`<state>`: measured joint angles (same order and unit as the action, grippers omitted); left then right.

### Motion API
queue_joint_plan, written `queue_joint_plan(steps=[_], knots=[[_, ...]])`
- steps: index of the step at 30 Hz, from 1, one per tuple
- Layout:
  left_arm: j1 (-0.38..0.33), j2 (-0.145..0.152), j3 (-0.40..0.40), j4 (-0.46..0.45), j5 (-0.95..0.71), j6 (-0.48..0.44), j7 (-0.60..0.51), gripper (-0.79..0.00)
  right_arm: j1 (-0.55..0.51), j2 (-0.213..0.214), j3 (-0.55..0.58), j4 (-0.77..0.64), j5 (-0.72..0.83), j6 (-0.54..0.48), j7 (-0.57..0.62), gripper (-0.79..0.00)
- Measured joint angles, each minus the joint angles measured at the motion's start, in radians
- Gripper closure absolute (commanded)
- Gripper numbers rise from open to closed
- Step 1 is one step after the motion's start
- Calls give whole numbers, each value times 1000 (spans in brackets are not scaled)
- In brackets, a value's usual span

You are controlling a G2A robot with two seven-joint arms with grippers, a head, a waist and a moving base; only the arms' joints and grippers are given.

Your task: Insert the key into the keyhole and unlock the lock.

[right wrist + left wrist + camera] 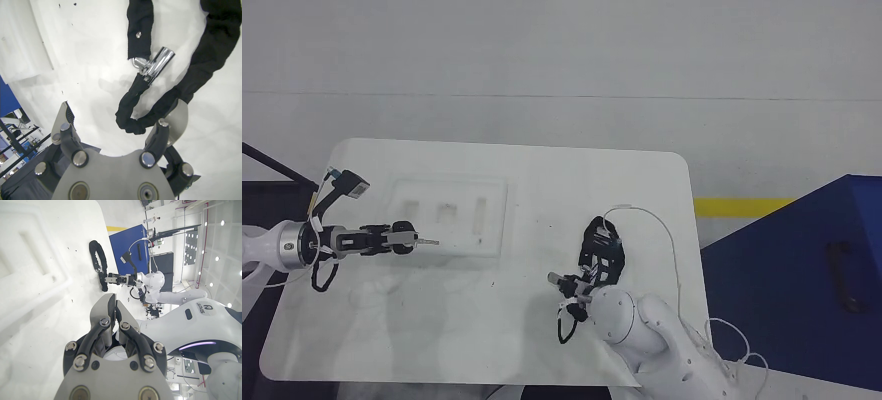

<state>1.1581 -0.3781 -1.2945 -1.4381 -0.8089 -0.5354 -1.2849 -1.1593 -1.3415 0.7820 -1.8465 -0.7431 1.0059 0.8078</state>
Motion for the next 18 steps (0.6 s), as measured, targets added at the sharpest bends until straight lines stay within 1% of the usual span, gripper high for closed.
queue_joint_plan(steps=[2,5,7,13,15,17,18], knots=[[0,0,0,0,0,0,0,0,20,-10,-19,34,-16,9,-5,-779],[0,0,0,0,0,0,0,0,32,-22,-28,61,-41,6,0,-739],[0,0,0,0,0,0,0,0,29,-29,-27,53,-64,6,0,-727],[0,0,0,0,0,0,0,0,-24,-41,-5,-2,-142,6,0,-760],[0,0,0,0,0,0,0,0,-37,-44,-10,-11,-162,6,0,-754],[0,0,0,0,0,0,0,0,-36,-45,-24,-12,-164,6,0,-705],[0,0,0,0,0,0,0,0,-33,-46,-29,-5,-170,6,0,-711]])
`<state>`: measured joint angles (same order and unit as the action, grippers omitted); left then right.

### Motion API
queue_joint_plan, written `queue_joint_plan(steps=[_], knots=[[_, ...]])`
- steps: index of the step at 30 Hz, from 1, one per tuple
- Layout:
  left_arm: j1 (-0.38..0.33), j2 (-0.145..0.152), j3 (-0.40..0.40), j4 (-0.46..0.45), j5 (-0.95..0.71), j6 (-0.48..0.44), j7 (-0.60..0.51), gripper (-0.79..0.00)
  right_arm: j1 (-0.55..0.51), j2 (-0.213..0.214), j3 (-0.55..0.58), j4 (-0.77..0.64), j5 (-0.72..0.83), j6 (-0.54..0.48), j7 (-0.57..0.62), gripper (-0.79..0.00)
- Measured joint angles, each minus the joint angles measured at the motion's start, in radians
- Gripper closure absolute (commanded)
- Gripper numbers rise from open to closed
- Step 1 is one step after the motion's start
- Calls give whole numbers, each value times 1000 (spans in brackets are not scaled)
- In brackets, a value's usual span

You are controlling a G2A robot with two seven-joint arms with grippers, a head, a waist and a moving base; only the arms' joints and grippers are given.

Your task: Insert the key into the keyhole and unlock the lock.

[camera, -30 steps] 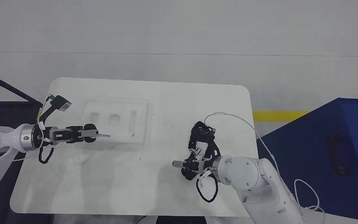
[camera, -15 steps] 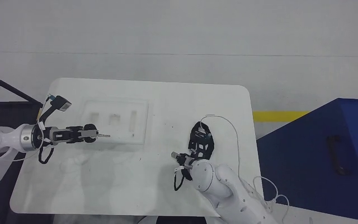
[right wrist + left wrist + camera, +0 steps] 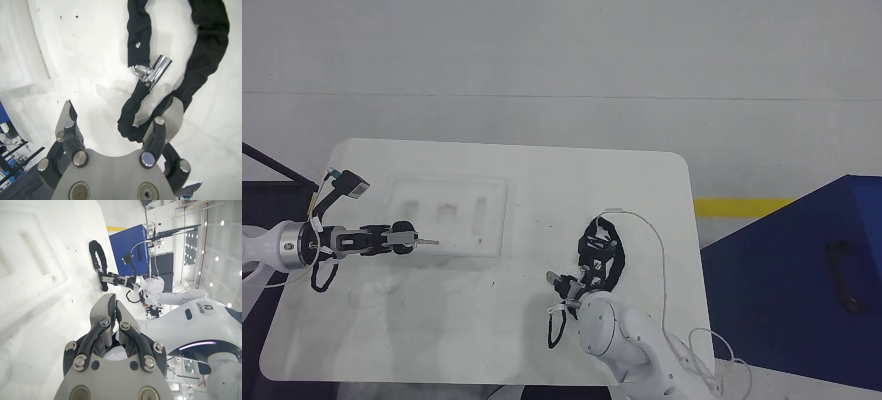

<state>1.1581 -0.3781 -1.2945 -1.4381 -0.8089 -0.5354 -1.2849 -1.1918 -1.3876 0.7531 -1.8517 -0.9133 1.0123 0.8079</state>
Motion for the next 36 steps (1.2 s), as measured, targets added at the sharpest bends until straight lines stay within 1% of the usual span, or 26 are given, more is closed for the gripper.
queue_joint_plan(steps=[1,2,4,6,9,10,11,12,15,20,21,22,23,24,26,28,29,30,31,32,36], knots=[[0,0,0,0,0,0,0,0,4,-1,-4,9,-5,0,0,-708],[0,0,0,0,0,0,0,0,11,-4,-9,23,-7,0,0,-656],[0,0,0,0,0,0,0,0,23,-10,-14,43,-4,0,0,-622],[0,0,0,0,0,0,0,0,34,-15,-15,62,-1,0,0,-603],[0,0,0,0,0,0,0,0,43,-21,-13,76,1,0,0,-603],[0,0,0,0,0,0,0,0,44,-23,-12,80,1,0,0,-588],[0,0,0,0,0,0,0,0,45,-25,-11,84,0,0,0,-536],[0,0,0,0,0,0,0,0,46,-26,-11,86,-1,0,0,-508],[0,0,0,0,0,0,0,0,51,-31,-12,103,-12,0,0,-499],[0,0,0,0,0,0,0,0,53,-42,-7,136,-27,0,0,-526],[0,0,0,0,0,0,0,0,53,-44,-8,139,-26,0,0,-502],[0,0,0,0,0,0,0,0,53,-45,-9,140,-25,0,0,-502],[0,0,0,0,0,0,0,0,53,-46,-9,143,-26,0,0,-462],[0,0,0,0,0,0,0,0,53,-47,-8,145,-29,0,0,-369],[0,0,0,0,0,0,0,0,49,-48,-7,147,-36,0,0,-292],[0,0,0,0,0,0,0,0,46,-49,-5,149,-39,0,0,-283],[0,0,0,0,0,0,0,0,44,-49,-5,150,-41,0,0,-252],[0,0,0,0,0,0,0,0,43,-49,-5,151,-40,0,0,-114],[0,0,0,0,0,0,0,0,42,-49,-7,152,-39,0,1,-18],[0,0,0,0,0,0,0,0,43,-49,-7,153,-39,0,1,0],[0,0,0,0,0,0,0,0,45,-46,-7,154,-39,0,0,0]])
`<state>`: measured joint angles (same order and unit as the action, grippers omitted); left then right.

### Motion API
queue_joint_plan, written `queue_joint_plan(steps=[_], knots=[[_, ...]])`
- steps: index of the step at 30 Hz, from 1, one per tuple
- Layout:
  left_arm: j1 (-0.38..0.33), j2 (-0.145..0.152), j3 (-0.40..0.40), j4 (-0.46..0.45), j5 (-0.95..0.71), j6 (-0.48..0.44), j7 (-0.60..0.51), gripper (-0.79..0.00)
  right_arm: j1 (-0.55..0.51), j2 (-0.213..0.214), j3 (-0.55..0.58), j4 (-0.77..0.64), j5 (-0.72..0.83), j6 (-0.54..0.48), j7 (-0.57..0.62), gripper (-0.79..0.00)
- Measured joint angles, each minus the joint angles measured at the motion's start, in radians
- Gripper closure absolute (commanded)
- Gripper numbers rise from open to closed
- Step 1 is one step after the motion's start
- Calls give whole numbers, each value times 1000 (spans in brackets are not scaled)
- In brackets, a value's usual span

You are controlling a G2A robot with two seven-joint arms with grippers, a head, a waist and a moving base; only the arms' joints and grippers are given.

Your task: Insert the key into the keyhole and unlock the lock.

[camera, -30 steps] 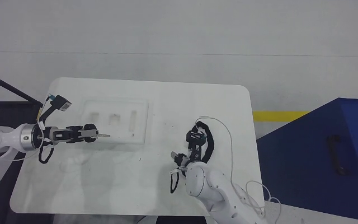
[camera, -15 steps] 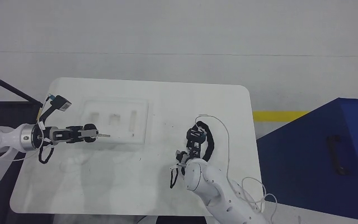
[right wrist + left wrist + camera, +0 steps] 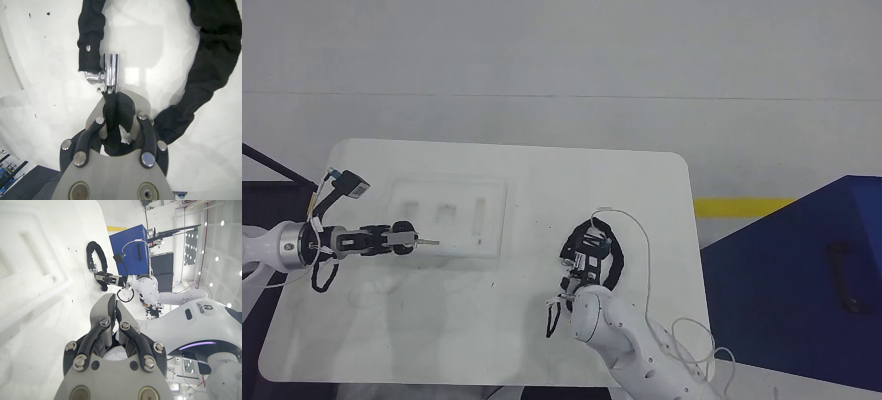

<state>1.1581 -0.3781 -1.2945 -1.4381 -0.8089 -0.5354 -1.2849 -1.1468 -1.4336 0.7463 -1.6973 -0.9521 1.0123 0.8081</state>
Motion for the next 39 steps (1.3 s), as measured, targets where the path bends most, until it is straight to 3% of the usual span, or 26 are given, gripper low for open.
queue_joint_plan(steps=[7,14,19,25,28,31,39], knots=[[0,0,0,0,0,0,0,0,-13,15,41,-86,71,-22,22,0],[0,0,0,0,0,0,0,0,-87,79,262,-281,269,-263,260,0],[0,0,0,0,0,0,0,0,-112,98,432,-271,491,-456,399,0],[0,0,0,0,0,0,0,0,-111,97,415,-272,465,-430,392,0],[0,0,0,0,0,0,0,0,-128,94,406,-276,501,-466,376,0],[0,0,0,0,0,0,0,0,-155,93,391,-305,622,-647,327,0],[0,0,0,0,0,0,0,0,-250,104,410,-357,686,-1023,123,0]])
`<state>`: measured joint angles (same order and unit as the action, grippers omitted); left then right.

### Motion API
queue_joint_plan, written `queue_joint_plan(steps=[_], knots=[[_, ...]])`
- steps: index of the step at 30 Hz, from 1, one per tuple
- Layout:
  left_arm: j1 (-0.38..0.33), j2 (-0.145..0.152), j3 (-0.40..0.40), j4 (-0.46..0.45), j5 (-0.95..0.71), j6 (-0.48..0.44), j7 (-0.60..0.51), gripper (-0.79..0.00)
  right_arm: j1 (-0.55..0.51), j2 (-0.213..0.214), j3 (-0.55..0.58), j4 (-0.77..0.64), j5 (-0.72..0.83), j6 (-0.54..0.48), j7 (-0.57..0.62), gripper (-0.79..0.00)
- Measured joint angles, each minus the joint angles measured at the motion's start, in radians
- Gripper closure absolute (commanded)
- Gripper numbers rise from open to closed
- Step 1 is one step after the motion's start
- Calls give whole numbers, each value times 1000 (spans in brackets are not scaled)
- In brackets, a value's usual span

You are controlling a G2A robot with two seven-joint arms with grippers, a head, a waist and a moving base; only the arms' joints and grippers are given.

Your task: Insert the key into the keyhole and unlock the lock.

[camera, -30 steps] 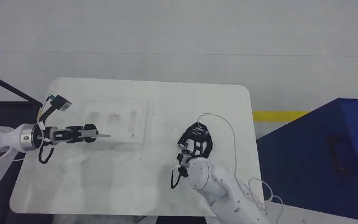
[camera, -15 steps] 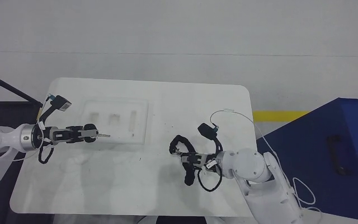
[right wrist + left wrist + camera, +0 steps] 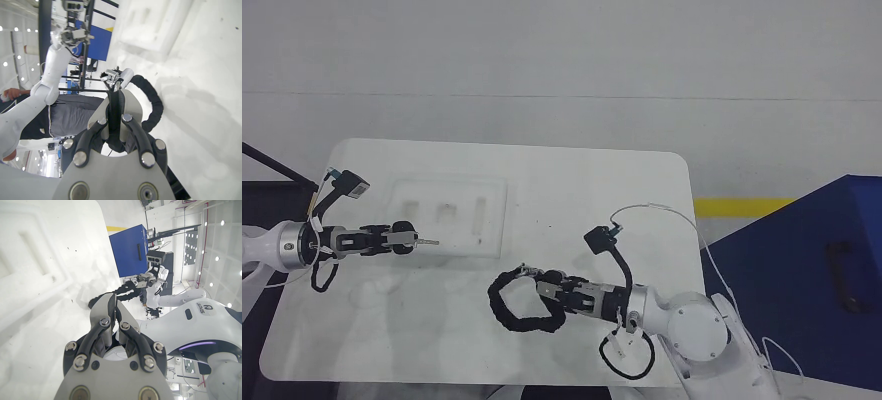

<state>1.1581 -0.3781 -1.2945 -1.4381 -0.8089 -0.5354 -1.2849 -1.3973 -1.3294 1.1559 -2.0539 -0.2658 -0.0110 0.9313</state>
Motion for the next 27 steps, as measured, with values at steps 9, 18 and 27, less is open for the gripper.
queue_joint_plan(steps=[9,18,27], knots=[[0,0,0,0,0,0,0,0,-39,5,-6,0,-71,-208,-159,0],[0,0,0,0,0,0,0,0,-25,5,-27,-6,-304,-423,-394,0],[0,0,0,0,0,0,0,0,11,-16,-140,109,-524,-559,-790,0]])
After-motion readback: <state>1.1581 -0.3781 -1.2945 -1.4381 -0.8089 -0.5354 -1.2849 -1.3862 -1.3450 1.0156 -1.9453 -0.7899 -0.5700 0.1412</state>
